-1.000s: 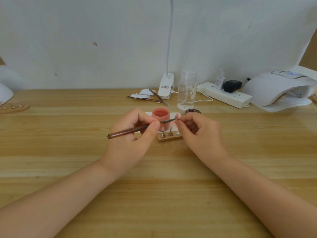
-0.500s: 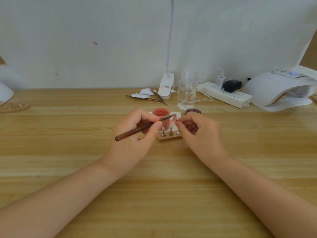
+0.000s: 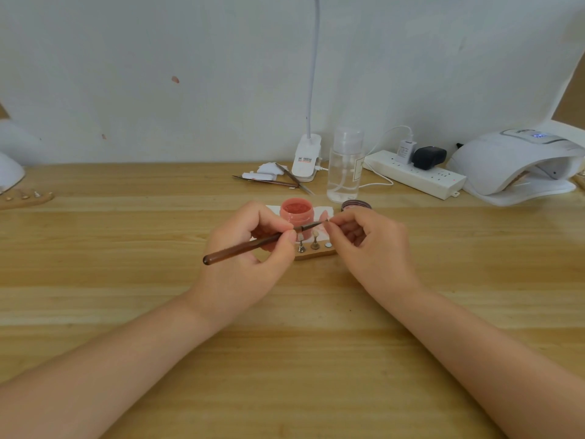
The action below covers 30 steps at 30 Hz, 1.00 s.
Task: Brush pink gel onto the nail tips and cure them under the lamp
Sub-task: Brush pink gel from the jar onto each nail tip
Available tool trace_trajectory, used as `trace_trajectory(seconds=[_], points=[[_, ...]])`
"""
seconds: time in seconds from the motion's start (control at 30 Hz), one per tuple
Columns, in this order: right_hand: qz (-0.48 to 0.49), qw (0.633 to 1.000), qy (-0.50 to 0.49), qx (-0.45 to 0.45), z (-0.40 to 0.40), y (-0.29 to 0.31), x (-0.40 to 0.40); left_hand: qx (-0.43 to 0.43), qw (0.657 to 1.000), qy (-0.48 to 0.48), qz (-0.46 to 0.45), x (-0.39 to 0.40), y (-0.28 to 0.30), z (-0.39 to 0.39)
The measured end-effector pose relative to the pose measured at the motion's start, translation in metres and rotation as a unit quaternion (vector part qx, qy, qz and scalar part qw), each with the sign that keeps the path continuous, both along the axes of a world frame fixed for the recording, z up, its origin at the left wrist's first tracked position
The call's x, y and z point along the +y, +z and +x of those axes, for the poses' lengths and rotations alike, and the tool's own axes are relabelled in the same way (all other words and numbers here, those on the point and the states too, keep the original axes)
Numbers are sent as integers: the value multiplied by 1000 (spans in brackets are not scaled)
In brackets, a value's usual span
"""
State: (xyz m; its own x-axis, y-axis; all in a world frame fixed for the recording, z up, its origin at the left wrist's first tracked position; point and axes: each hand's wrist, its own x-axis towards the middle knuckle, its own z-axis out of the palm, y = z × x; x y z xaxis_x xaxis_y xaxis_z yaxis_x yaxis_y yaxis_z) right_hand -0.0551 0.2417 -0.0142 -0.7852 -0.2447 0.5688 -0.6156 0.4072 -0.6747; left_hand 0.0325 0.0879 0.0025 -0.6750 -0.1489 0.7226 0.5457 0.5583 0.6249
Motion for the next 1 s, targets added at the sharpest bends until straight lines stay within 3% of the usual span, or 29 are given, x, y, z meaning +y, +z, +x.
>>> trace_trajectory(seconds=[0.5, 0.73, 1.0], points=[[-7, 1000, 7, 6, 0, 0, 0, -40, 997, -30, 66, -6, 0, -1], [-16, 1000, 24, 5, 2, 0, 0, -47, 991, -1, 122, -4, 1, -4], [-15, 1000, 22, 6, 3, 1, 0, -56, 995, -5, 84, -3, 0, -2]])
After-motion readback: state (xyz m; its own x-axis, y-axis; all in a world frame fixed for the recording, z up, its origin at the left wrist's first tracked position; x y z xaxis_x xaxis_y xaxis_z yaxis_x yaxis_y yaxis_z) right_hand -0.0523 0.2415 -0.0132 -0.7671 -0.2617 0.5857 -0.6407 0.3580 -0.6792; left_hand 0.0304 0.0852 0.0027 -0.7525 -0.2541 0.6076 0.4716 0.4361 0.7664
